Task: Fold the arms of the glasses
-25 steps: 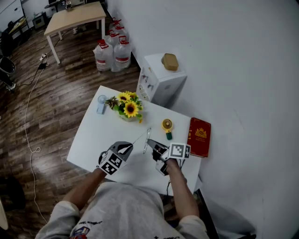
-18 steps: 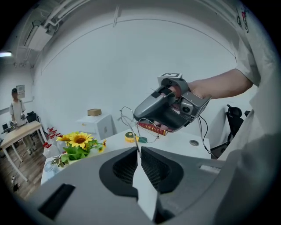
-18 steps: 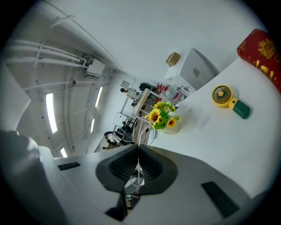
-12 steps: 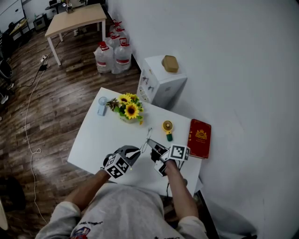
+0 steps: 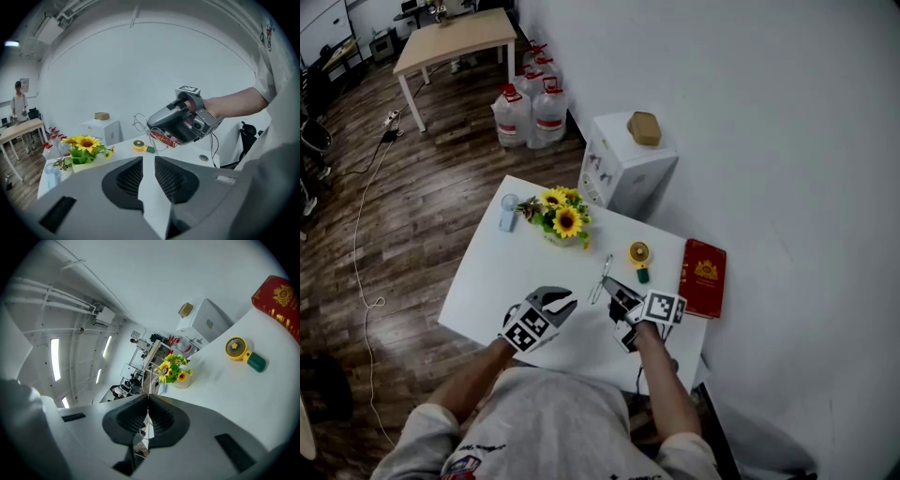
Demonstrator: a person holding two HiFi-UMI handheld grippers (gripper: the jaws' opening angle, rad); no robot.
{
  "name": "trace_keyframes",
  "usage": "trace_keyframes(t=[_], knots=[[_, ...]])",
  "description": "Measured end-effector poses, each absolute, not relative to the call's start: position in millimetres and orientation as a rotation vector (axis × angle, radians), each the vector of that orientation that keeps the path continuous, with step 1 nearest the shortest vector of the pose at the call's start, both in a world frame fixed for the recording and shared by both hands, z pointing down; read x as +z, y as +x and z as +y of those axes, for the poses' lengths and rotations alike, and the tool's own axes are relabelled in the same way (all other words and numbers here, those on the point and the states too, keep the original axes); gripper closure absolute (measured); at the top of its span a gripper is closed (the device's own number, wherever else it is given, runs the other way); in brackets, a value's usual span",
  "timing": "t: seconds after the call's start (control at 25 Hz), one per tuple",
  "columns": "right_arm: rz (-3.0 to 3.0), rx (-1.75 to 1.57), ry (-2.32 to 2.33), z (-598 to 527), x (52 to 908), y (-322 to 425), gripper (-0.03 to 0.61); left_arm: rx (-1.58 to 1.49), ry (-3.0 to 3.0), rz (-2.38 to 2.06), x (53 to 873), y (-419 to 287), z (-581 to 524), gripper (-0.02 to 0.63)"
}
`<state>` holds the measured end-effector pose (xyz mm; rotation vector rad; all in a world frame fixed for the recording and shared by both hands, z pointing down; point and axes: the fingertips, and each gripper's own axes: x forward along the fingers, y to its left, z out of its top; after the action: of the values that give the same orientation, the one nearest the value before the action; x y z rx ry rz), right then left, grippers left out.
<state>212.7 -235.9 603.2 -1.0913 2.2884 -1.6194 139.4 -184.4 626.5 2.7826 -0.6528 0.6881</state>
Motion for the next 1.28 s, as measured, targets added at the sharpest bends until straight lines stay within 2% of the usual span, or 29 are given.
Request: trace_keyframes(t=[0.2,0.52,0.84,1.28], knots=[[2.363,-1.495,-1.141,-240.0,596.3,219.9,0.565,0.687,2.744,-0.831,611.4,108.5,-227.2,0.543],[2.394,-1.382,-1.176,-244.3,586.2,229.7,0.565,0.569,2.718,-1.036,569.6,72.4,-277.2,0.604],[2.44,-1.322,-1.284,-244.0,582.2,243.2,0.565,0.472,2.672,-1.154,554.2,42.8,-297.3,0.606],[2.485,-1.294,-1.334,-244.1,585.5,242.2,0.566,0.421,2.64,-1.149,561.8,39.8,-288.4,0.606]])
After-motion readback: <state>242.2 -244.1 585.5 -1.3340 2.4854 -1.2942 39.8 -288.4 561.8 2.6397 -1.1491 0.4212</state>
